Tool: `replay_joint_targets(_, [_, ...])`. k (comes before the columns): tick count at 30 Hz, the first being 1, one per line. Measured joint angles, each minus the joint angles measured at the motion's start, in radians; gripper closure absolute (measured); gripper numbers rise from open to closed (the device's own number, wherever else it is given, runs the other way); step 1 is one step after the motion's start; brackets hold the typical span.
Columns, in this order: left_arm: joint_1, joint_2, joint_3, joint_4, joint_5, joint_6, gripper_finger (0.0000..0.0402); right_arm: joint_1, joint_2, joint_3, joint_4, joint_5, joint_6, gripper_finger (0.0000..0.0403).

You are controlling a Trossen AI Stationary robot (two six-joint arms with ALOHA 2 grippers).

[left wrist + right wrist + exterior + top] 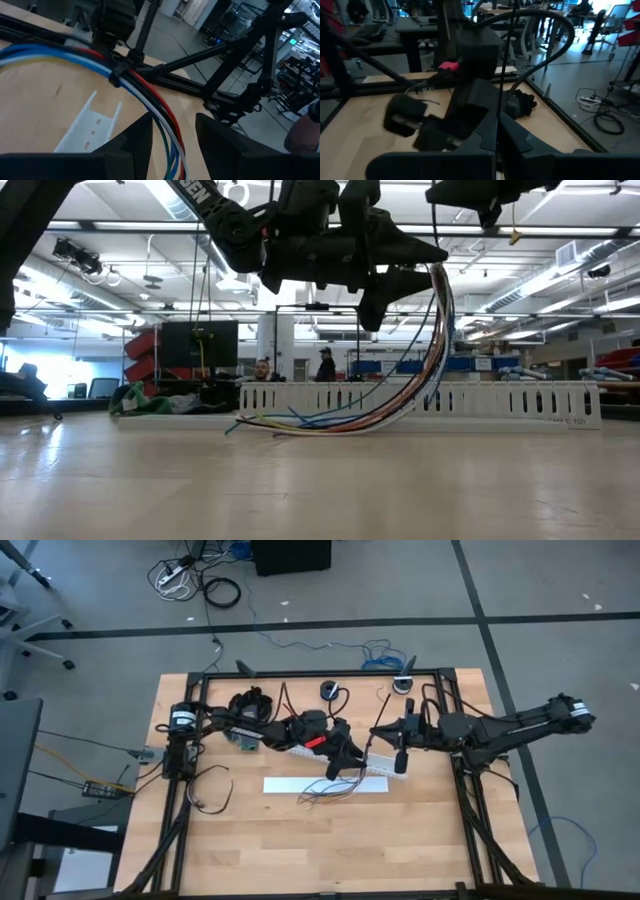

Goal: Ziptie cables
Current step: Put the ziptied cables into the white cable duct

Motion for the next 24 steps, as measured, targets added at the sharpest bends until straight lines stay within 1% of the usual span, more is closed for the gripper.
replay_joint_targets(4, [0.000, 0.000, 0.000, -0.019, 0.000, -0.003, 0.0259, -0.014, 0.024, 0.000, 0.040, 0.002, -0.022, 0.0403])
replay_joint_targets(10, [-0.010, 0.000, 0.000, -0.011, 0.003, -0.004, 0.0259, -0.030, 0.026, 0.000, 0.044, 0.002, -0.027, 0.0403])
replay_joint_targets(13, [-0.011, 0.000, 0.000, -0.009, -0.035, 0.007, 0.0267, -0.030, 0.026, 0.000, 0.045, 0.003, -0.027, 0.0403])
replay_joint_targets(16, [-0.009, 0.000, 0.000, -0.010, -0.057, 0.021, 0.0288, -0.030, 0.026, 0.000, 0.045, 0.003, -0.023, 0.0403])
replay_joint_targets(19, [-0.010, 0.000, 0.000, -0.009, -0.030, 0.085, 0.0316, -0.030, 0.026, 0.000, 0.044, 0.003, -0.020, 0.0403])
replay_joint_targets(21, [-0.016, 0.000, 0.000, -0.009, -0.031, 0.100, 0.0336, -0.030, 0.026, 0.000, 0.043, 0.002, -0.020, 0.0403])
replay_joint_targets(24, [-0.018, 0.000, 0.000, -0.008, -0.064, 0.114, 0.0375, -0.030, 0.026, 0.000, 0.044, -0.007, -0.020, 0.0403])
